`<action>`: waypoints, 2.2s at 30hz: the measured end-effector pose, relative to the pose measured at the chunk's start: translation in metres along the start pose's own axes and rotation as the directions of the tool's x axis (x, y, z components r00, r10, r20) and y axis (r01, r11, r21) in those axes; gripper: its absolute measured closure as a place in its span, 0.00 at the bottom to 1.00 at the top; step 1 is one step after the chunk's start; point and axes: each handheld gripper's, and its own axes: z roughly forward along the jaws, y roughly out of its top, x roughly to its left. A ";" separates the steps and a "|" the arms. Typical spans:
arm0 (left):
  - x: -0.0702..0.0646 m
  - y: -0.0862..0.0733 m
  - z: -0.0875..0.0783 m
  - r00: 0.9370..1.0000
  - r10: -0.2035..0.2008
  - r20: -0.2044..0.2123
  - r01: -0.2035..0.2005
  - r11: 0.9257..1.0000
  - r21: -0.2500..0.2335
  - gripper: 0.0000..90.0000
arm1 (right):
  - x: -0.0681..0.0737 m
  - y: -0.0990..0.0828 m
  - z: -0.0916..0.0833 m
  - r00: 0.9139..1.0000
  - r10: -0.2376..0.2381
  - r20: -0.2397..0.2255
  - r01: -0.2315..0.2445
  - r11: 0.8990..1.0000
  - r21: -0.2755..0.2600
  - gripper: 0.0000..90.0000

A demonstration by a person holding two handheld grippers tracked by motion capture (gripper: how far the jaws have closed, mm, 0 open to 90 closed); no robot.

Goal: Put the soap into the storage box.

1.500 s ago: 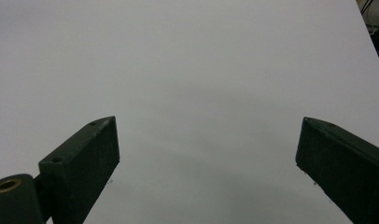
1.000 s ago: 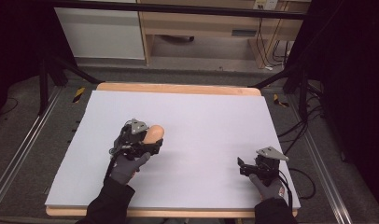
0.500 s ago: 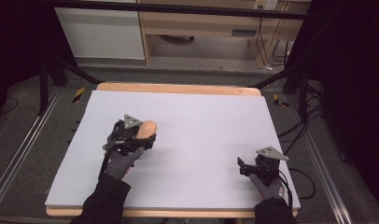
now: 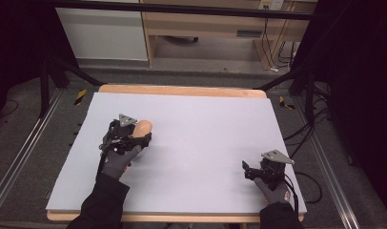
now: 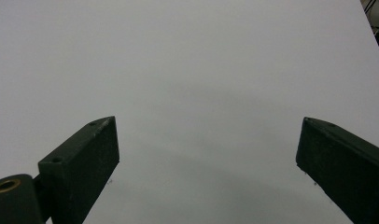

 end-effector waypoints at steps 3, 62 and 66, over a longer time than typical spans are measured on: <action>0.003 0.000 0.002 1.000 0.003 -0.003 -0.003 1.000 0.008 0.36 | 0.000 0.000 0.000 1.000 -0.001 0.001 0.001 1.000 0.000 0.07; 0.023 -0.024 0.030 0.998 -0.037 -0.051 0.041 0.996 0.080 0.36 | 0.000 -0.001 0.001 1.000 0.001 -0.001 -0.001 1.000 0.005 0.07; 0.023 -0.025 0.031 0.998 -0.047 -0.037 0.049 0.996 0.073 0.35 | 0.001 0.000 0.000 1.000 0.003 -0.001 -0.003 1.000 0.005 0.07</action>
